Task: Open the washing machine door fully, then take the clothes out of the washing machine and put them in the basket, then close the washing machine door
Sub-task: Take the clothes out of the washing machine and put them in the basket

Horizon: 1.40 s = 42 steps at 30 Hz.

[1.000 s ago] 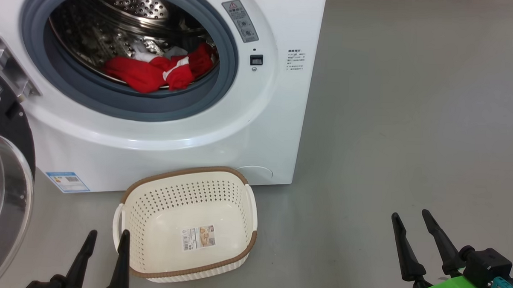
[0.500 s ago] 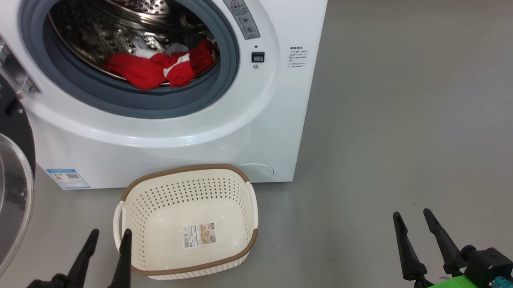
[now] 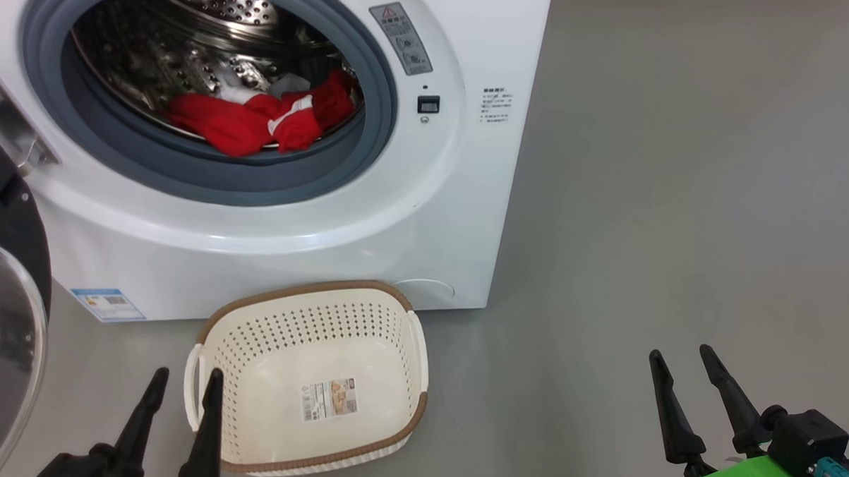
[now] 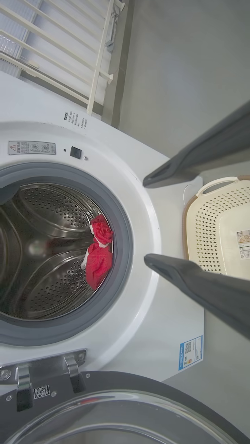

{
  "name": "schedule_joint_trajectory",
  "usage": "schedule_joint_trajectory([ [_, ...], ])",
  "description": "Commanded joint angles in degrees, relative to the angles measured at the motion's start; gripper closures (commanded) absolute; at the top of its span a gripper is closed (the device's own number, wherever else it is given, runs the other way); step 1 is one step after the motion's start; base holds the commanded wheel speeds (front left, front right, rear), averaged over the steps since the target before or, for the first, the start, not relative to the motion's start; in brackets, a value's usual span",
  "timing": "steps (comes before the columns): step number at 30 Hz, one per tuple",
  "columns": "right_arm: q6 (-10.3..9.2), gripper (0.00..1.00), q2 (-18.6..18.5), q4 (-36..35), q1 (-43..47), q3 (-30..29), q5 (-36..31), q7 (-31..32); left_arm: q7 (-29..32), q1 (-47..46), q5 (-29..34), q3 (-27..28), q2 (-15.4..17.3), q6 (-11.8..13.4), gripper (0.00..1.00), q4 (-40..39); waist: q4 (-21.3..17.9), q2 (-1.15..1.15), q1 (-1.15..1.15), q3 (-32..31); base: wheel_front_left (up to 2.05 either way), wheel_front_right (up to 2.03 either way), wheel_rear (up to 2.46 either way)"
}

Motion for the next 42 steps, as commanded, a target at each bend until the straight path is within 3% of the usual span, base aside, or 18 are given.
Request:
schedule_joint_trajectory([
  [1,0.43,0.0,-0.59,-1.44,-1.42,1.02,-0.34,-0.54,-0.23,-2.17,-0.55,1.9,1.16,-0.31,0.0,-1.38,0.02,0.0,0.0,0.02,1.02,-1.02,0.0],
  [18,0.43,0.0,-0.37,-1.53,-1.4,1.28,-0.26,-0.54,-0.23,-2.48,0.05,2.13,0.86,-0.31,0.0,-0.85,0.33,0.0,0.0,-0.21,0.88,-0.88,0.0],
  [33,0.43,0.0,-0.09,-1.64,-1.79,1.58,-0.29,-0.54,-0.23,-2.79,0.77,1.65,0.93,-0.31,0.0,-0.7,0.21,0.0,0.0,1.15,0.06,-0.06,0.0],
  [42,0.43,0.0,0.16,-1.97,-4.47,2.26,-0.2,-0.54,-0.23,-9.07,4.38,2.94,-0.18,-0.31,0.0,6.03,-0.95,0.0,0.0,5.56,0.0,0.0,0.0],
])
